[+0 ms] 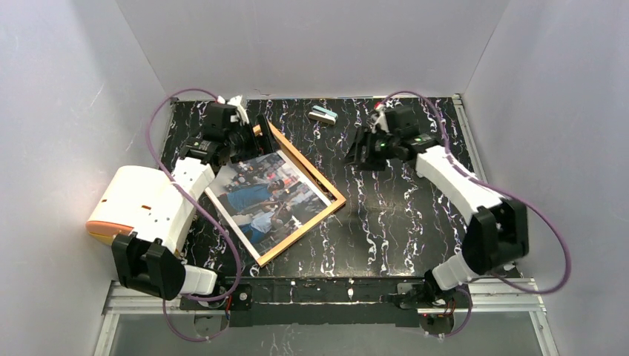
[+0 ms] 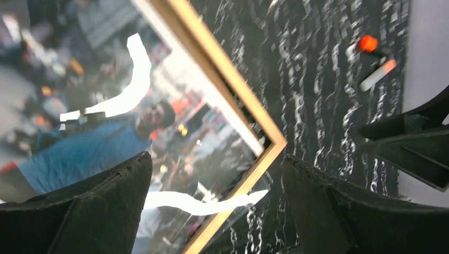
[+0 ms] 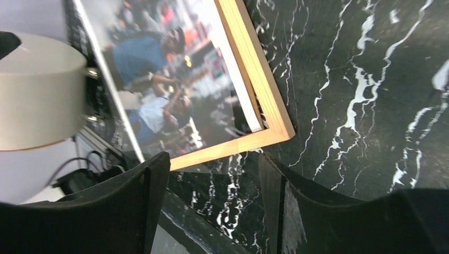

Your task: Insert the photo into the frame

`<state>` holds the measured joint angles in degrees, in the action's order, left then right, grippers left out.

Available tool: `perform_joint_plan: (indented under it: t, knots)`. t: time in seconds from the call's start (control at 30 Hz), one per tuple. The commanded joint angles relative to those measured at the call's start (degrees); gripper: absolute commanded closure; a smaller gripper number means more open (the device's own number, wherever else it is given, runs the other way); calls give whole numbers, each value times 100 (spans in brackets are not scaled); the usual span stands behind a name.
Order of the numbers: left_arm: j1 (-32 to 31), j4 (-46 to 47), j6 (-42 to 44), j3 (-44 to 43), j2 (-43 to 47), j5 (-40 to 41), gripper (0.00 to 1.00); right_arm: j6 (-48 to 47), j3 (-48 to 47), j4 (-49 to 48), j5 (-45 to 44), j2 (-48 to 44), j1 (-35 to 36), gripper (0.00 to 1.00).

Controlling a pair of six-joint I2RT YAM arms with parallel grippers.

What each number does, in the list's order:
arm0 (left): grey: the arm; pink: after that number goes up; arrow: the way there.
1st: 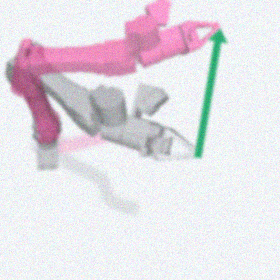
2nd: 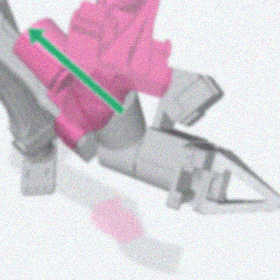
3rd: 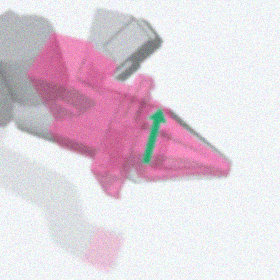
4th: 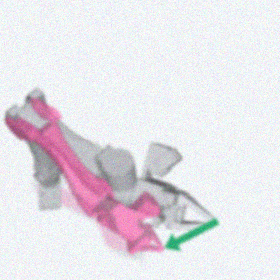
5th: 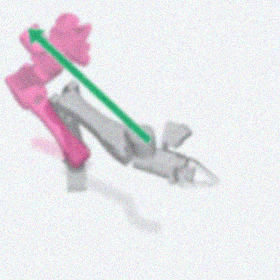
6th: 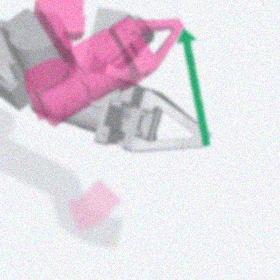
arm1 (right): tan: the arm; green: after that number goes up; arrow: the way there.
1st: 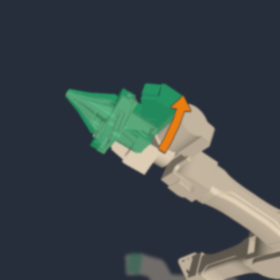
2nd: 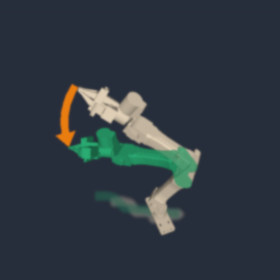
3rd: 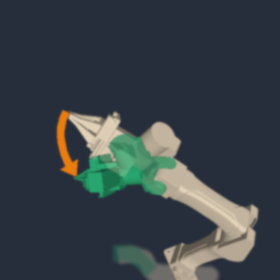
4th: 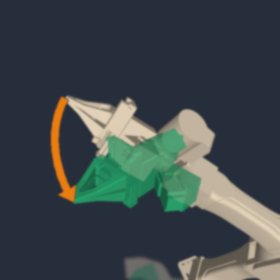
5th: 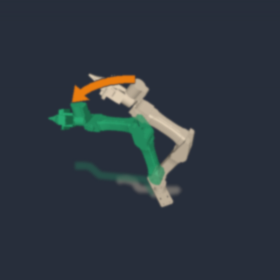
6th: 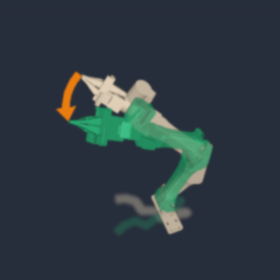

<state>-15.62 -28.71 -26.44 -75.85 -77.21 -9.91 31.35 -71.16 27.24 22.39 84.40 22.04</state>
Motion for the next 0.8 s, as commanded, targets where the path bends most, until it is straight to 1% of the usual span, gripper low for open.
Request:
perform_joint_plan:
  t: [0.0,0.07,0.17,0.23,0.37,0.47,0.6,0.77]
  knots:
    - [-37,-185,-395,635,41,-117,12,-399,-430,292,-580,812,648,31]
    - [-42,-218,-490,889,66,36,15,-608,-574,255,-774,1208,899,32]
    - [-38,-261,-491,1090,194,263,15,-1072,-872,151,-1248,1739,1238,34]
    - [-39,-341,-433,1079,246,392,15,-1378,-1202,171,-1605,2162,1432,34]
    - [-40,-508,-342,975,251,538,14,-1838,-1705,397,-2502,2725,1701,38]
    - [-39,-554,-318,962,251,623,14,-2133,-1770,421,-2749,2949,1775,42]
    - [-42,-592,-310,955,235,701,14,-2447,-1718,424,-2758,3154,1804,46]
    - [-46,-609,-324,924,141,701,13,-2727,-1745,340,-2339,3354,1829,47]
